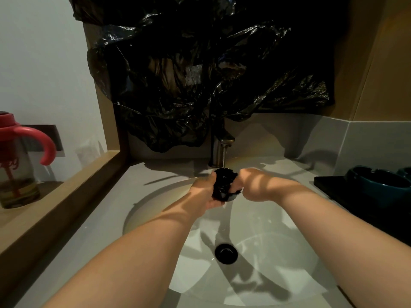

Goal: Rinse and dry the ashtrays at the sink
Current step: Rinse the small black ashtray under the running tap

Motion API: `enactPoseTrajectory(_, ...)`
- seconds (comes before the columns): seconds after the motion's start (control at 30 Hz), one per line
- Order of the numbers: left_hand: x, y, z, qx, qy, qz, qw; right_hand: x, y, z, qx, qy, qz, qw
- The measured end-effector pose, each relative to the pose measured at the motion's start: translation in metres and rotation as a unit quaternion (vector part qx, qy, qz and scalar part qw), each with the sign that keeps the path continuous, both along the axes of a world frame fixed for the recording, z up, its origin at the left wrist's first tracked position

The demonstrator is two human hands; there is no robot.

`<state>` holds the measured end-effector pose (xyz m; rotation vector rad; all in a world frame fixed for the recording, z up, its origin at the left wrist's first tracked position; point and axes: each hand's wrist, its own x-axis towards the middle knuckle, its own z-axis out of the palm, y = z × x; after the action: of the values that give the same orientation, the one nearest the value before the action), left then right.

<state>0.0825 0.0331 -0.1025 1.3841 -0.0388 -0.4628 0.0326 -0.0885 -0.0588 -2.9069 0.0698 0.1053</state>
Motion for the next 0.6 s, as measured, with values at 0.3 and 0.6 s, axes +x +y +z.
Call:
enactPoseTrajectory(0.3,0.007,0.006,0.002,0.073,0.011,0.069,0.995,-0.001,0.009,-0.016,-0.051,0.002,0.042,0.998)
enactPoseTrajectory(0.6,0.006,0.010,-0.003,0.121,0.009,-0.032,0.992,0.013,-0.023,-0.024,0.279,-0.096,-0.076,0.952)
